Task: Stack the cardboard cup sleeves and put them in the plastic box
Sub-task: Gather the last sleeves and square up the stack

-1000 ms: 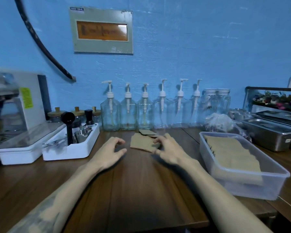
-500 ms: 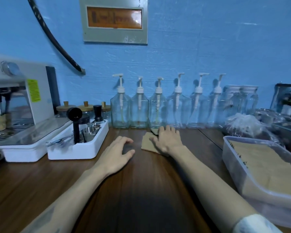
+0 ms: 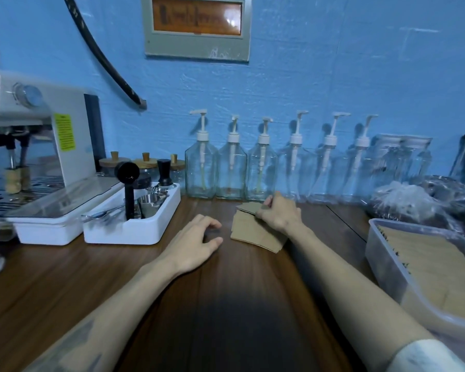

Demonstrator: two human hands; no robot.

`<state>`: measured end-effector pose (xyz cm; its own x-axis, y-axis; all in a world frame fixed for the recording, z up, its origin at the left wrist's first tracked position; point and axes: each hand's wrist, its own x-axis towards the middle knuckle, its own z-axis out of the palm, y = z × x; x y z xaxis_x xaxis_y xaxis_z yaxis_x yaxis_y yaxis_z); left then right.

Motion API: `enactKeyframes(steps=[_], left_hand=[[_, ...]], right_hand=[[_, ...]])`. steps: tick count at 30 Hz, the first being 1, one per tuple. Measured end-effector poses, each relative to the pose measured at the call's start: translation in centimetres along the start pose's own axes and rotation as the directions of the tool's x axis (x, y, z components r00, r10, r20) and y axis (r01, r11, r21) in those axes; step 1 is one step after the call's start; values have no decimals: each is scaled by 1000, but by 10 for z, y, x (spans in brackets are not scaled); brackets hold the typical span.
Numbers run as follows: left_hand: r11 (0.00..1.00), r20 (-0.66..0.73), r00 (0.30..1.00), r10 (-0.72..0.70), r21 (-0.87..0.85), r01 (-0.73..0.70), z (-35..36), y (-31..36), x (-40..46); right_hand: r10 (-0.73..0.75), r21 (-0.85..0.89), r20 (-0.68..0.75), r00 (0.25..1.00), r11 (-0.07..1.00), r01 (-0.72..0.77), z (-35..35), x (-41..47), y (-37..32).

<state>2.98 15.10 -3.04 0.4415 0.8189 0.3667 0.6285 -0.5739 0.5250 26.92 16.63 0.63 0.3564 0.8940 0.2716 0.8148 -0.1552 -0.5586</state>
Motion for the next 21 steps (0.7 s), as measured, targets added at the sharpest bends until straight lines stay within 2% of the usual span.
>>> enactKeyframes(steps=[3, 7, 10, 15, 18, 21], left_hand=[[996, -28, 999, -23, -89, 21, -2, 3, -1], [979, -53, 995, -81, -193, 70, -3, 5, -2], [953, -48, 992, -121, -286, 102, -5, 4, -3], [897, -21, 998, -64, -439, 49, -4, 5, -5], [902, -39, 999, -9, -431, -9, -4, 1, -7], [880, -47, 998, 38, -471, -56, -7, 3, -10]], right_hand=[[-70, 263, 30, 997, 963, 60, -13, -15, -1], [-170, 408, -1, 985, 899, 155, -31, -41, -1], [-234, 431, 28, 972, 880, 199, -36, -64, 1], [-396, 446, 111, 912, 839, 310, -27, -98, -3], [-448, 408, 141, 883, 839, 360, -24, -103, -5], [-458, 451, 112, 882, 814, 366, -20, -101, -3]])
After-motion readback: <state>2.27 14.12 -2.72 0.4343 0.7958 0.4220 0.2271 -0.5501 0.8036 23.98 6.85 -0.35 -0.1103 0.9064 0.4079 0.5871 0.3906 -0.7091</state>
